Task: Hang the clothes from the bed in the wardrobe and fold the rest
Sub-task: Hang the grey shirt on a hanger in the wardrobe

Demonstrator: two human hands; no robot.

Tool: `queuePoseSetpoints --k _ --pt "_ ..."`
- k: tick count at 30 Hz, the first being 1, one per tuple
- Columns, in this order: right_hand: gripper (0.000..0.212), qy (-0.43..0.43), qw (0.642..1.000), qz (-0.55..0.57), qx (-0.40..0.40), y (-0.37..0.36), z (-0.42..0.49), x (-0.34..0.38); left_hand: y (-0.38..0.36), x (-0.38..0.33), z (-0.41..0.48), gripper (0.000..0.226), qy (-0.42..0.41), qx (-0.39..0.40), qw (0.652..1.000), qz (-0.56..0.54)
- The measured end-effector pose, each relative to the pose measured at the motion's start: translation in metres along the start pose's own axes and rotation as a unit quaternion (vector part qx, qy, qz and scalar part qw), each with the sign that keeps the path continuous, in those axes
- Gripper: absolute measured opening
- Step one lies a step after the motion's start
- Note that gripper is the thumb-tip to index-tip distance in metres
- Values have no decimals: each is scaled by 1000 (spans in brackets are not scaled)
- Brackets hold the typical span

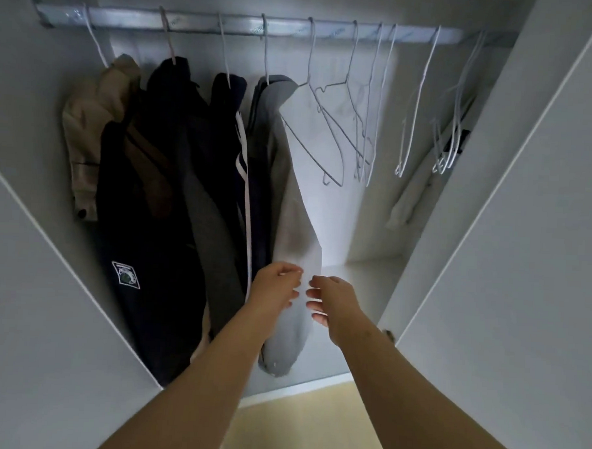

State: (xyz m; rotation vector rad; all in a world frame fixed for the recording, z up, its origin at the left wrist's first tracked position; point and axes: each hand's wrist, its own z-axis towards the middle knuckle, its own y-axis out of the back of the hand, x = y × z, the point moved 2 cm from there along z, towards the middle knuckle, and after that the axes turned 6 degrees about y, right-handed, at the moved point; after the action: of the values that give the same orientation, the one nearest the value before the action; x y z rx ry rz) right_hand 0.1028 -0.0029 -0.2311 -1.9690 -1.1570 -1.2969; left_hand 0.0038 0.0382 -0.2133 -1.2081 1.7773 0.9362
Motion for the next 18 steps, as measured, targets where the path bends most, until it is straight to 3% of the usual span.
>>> queuePoseSetpoints --k 10,18 --pt "11 -69 997 20 -28 107 -149 -139 -64 133 -168 17 95 16 995 -11" --pt "8 -133 985 91 -59 181 -287 -248 -104 231 -309 15 150 62 986 46"
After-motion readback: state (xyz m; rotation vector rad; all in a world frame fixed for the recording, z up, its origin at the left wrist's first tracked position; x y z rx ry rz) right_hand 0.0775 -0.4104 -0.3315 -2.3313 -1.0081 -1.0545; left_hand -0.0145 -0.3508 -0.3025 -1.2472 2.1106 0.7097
